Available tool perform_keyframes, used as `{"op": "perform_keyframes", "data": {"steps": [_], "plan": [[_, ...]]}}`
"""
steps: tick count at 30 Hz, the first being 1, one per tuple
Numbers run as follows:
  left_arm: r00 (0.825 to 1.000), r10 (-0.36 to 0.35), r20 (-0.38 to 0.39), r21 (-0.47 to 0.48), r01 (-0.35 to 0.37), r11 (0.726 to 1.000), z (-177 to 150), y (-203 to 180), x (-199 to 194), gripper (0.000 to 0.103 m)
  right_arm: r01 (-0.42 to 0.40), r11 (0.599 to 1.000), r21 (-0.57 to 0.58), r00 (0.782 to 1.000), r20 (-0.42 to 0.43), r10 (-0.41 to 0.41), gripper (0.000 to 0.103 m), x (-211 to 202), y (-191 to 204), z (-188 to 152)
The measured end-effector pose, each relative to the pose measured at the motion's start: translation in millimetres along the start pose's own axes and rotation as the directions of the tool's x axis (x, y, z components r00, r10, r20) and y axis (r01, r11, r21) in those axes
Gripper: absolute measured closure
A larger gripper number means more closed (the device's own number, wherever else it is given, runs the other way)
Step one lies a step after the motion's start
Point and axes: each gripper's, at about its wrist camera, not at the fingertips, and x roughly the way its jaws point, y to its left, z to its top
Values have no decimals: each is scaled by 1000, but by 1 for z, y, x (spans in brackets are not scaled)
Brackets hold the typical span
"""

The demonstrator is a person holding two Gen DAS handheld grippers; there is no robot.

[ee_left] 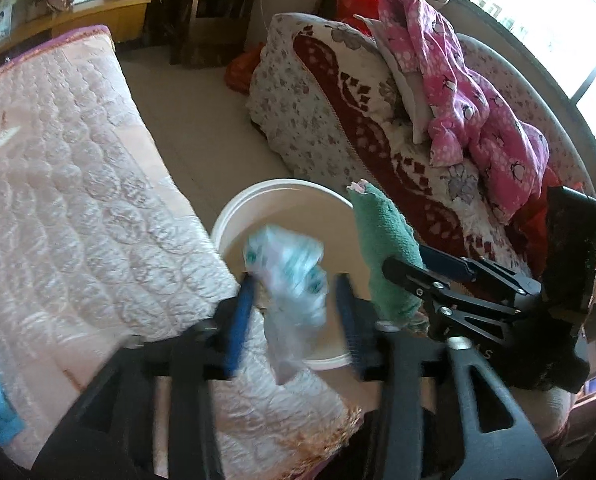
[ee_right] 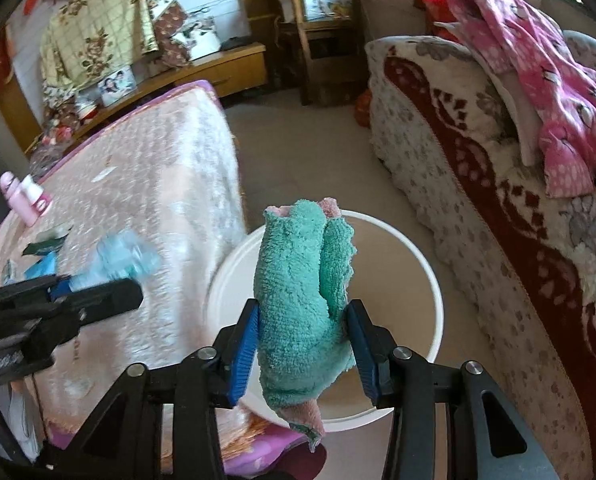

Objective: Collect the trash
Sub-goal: 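Carry wrapper and towel to the white bucket and release both, then move both tools back over the bed toward the remaining items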

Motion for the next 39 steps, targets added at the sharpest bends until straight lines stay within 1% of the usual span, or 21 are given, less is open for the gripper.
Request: {"op": "perform_keyframes", "data": {"steps": [1,5,8,11,16,22,23,25,27,31,35,36,39], "plan": [[1000,-2,0,-5,2,1000,0,1,2,43,6,1000,4,1000,0,-6,55,2,-2,0],[1000,11,-7,-12,-11,1000,-1,4,4,43,29,999,16,1000,-8,-29,55,10,-6,-2],[1000,25,-4,-14,-25,1000,-3,9,-1,43,17,1000,15,1000,-22,-16,54,13,-4,-4],[998,55,12,-17,-54,998,-5,13,-9,43,8,1000,10,1000,-29,-8,54,13,0,-7],[995,99,32,-17,-99,995,-12,19,-22,43,-2,1000,-8,1000,-26,2,54,6,12,-6],[988,145,51,-34,-143,989,-21,29,-41,43,-15,999,-37,1000,6,15,53,-13,30,-1],[986,155,56,-37,-153,988,-22,31,-45,43,-19,999,-43,1000,12,19,52,-16,34,0],[981,179,69,-40,-176,984,-27,36,-55,43,-25,998,-60,999,22,27,42,-23,45,2],[977,198,81,-37,-195,980,-30,38,-62,43,-29,996,-79,999,38,32,39,-29,56,3],[962,244,120,-36,-242,970,-35,48,-83,43,-49,992,-112,996,63,56,39,-40,80,7],[952,266,149,-62,-259,964,-41,59,-103,43,-74,988,-134,993,79,85,37,-47,101,9],[947,277,160,-70,-269,961,-43,63,-111,43,-81,987,-139,992,81,93,36,-49,108,9],[934,309,180,-82,-299,951,-49,70,-126,43,-99,982,-161,990,83,114,35,-51,127,10]]}}
